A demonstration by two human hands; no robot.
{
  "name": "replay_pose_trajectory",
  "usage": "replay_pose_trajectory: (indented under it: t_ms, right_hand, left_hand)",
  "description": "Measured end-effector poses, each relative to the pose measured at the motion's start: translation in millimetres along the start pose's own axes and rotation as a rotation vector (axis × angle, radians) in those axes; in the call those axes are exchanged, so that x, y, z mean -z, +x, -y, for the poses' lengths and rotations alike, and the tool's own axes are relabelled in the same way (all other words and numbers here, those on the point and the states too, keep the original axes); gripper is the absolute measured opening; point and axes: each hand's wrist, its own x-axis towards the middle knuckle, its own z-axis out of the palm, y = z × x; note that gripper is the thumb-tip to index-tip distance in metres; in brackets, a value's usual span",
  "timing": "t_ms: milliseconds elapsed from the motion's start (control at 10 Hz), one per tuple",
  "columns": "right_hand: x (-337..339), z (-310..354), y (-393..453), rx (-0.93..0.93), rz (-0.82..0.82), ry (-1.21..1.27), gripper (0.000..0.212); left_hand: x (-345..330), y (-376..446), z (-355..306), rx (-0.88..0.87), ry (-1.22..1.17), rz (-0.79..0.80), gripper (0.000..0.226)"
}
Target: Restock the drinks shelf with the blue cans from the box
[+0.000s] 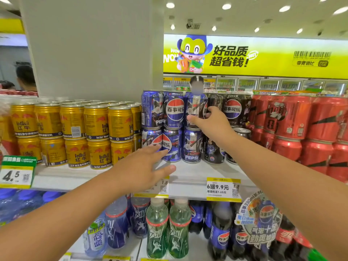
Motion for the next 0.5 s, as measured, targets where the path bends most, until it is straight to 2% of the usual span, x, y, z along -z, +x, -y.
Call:
replay_pose_trajectory:
  t_ms: [100, 200, 300, 400, 500]
  right_hand:
    - [-3, -6, -22, 0.075, -0.08, -0.14, 0.087]
    - [-9, -12, -52, 0.188, -0.104, -0.249, 0.077]
    - [-18, -21, -81, 0.284, -0.031, -0.381, 0.052]
    - [-27, -29, -105, 0.347, 0.049, -0.435, 0.049]
    - [-32, -32, -123, 0.316, 0.244, -0.538, 0.069]
  left_hand:
    - [-1, 0, 9, -0.02, -0.011, -0.009, 0.08]
    - [-4, -2, 17, -0.04, -0.001, -0.016, 0.085]
    - [-5, -7, 21, -0.046, 0.027, 0.008, 0.09]
    - [-10, -17, 24, -0.064, 0.078, 0.009, 0.09]
    - [-12, -25, 23, -0.098, 0.13, -0.013, 0.087]
